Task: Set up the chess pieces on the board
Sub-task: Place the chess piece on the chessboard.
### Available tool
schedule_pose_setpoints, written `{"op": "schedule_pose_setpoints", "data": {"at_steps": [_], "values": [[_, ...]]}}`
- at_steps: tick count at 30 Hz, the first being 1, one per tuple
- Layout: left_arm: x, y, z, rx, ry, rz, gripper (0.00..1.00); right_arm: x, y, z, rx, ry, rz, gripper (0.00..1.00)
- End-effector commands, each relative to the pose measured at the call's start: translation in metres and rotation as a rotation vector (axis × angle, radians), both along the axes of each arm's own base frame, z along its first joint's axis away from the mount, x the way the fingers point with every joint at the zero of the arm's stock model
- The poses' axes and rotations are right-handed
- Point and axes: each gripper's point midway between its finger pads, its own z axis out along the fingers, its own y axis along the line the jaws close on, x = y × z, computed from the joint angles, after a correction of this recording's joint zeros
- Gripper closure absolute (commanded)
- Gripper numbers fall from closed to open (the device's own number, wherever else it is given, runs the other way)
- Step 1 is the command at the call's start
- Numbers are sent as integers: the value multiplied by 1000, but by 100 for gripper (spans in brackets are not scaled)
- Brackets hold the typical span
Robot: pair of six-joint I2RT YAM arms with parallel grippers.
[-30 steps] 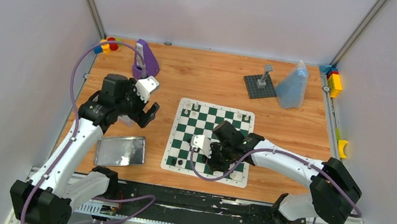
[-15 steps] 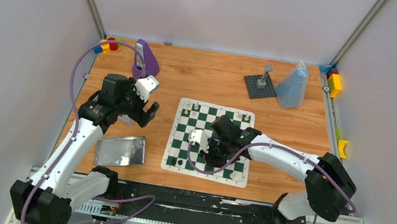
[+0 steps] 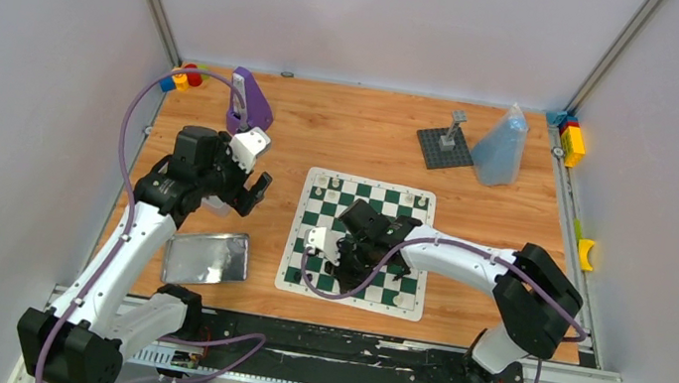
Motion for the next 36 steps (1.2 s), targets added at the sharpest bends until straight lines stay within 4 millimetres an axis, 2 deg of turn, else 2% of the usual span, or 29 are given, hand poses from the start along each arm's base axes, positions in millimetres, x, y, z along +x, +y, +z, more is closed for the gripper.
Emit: {"op": "schedule_pose_setpoints", "data": {"at_steps": [1, 13, 30, 33, 36], "values": [[4, 0, 11, -24, -45, 13, 0, 5, 19, 6, 42, -42, 32, 100], [4, -1, 9, -25, -44, 7, 0, 13, 24, 13, 58, -94, 22, 100], [3, -2, 8, -25, -42, 1, 0, 18, 28, 8, 53, -110, -3, 98], [3, -2, 8, -24, -41, 0, 0, 16, 26, 2, 39, -97, -3, 90], [3, -1, 8, -24, -45, 1, 0, 14, 26, 2, 38, -91, -7, 74]]}}
